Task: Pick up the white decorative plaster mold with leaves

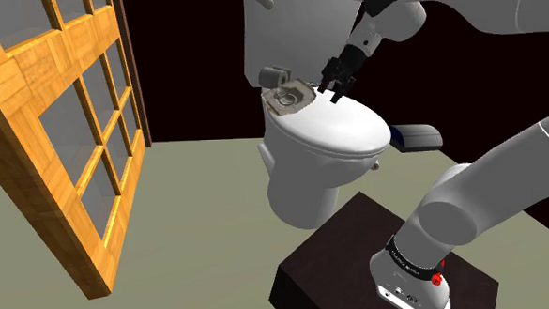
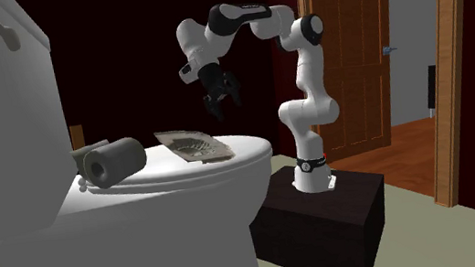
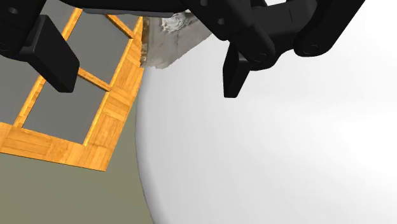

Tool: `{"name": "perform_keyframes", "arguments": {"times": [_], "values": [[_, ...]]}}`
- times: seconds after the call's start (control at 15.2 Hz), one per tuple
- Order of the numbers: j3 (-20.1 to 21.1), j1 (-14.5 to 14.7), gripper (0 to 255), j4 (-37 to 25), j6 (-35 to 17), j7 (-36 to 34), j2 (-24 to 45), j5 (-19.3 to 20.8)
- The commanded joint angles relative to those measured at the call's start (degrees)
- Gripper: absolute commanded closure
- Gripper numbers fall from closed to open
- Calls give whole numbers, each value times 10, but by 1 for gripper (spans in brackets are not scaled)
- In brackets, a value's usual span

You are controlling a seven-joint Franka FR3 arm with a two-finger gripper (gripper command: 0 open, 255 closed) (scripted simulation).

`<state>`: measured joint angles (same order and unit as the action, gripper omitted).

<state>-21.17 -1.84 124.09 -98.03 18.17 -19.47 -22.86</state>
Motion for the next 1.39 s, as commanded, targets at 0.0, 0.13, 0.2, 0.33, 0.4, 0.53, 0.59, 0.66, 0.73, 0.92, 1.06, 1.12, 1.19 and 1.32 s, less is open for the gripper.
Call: {"name": "perform_keyframes", "arguments": {"times": [0.0,0.13,0.2,0.33,0.4,0.53,0.59,0.66,0.73,0.92,1.06,1.12,1.19,1.32], "values": [[-25,0,0,-29,-7,22,35,-38],[-48,-1,0,-58,-8,44,71,-80],[-59,-3,0,-73,-7,55,89,-102],[-81,-7,0,-104,-1,77,127,-148],[-91,-11,0,-120,4,88,147,-173],[-109,-21,0,-154,18,108,188,-223],[-116,-28,0,-171,26,117,210,-250],[-117,-31,0,-176,28,120,216,-258],[-117,-31,0,-170,24,125,218,-259],[-116,-31,0,-155,11,140,223,-264],[-116,-31,0,-146,3,150,227,-267],[-116,-31,0,-138,-3,159,231,-270],[-116,-31,0,-138,-3,159,231,-270],[-116,-31,255,-139,-3,158,231,-270]]}}
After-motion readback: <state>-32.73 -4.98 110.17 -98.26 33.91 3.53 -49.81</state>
